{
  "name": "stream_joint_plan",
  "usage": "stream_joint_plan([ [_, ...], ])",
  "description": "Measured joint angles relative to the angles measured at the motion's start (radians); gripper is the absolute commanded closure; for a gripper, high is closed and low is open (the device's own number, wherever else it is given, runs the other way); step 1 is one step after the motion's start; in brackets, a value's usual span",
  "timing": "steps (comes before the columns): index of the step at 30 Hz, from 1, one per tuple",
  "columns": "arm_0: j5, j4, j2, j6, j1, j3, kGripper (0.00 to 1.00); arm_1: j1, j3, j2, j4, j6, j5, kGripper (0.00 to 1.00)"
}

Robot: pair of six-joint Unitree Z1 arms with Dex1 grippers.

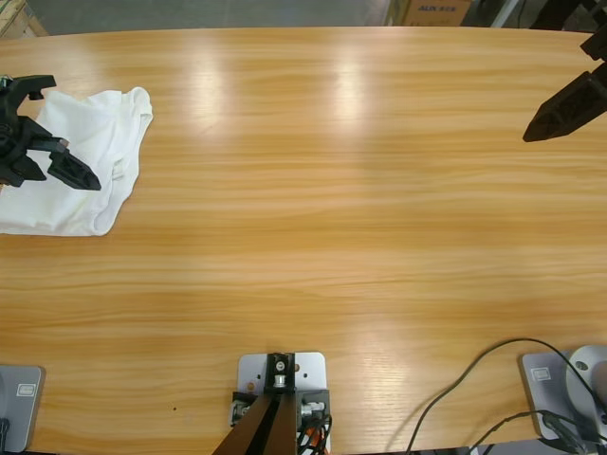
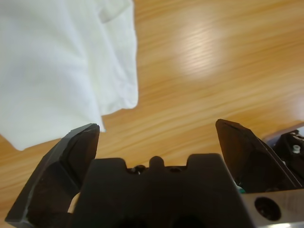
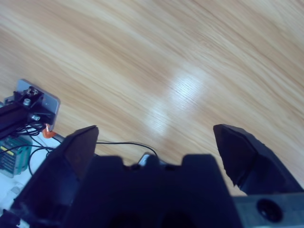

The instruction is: Fold clothes

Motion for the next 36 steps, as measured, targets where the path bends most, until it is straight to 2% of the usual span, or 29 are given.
stream_joint_plan([
  [4, -0.001, -0.032, 0.03, -0.028, -0.005, 0.002, 0.049, 0.005, 0.0, -0.006, 0.0, 0.0, 0.0, 0.0],
  [10, -0.001, -0.155, 0.158, -0.106, 0.019, 0.049, 0.05, 0.006, 0.001, -0.023, 0.0, 0.0, 0.008, 0.0],
  [15, 0.056, -0.262, 0.156, -0.135, 0.065, 0.14, 0.047, 0.007, 0.002, -0.026, -0.011, 0.0, 0.021, 0.0],
  [20, 0.088, -0.29, 0.131, -0.138, 0.096, 0.194, 0.046, 0.007, 0.016, -0.018, -0.033, -0.003, 0.026, 0.0],
  [26, 0.119, -0.299, 0.135, -0.138, 0.111, 0.194, 0.046, 0.008, 0.035, -0.018, -0.039, -0.003, 0.026, 0.0],
  [32, 0.12, -0.338, 0.219, -0.138, 0.116, 0.182, 0.05, 0.008, 0.035, -0.017, -0.039, -0.003, 0.026, 0.0],
  [36, 0.122, -0.339, 0.238, -0.138, 0.163, 0.151, 0.05, 0.008, 0.035, -0.007, -0.039, -0.003, 0.026, 0.0],
])
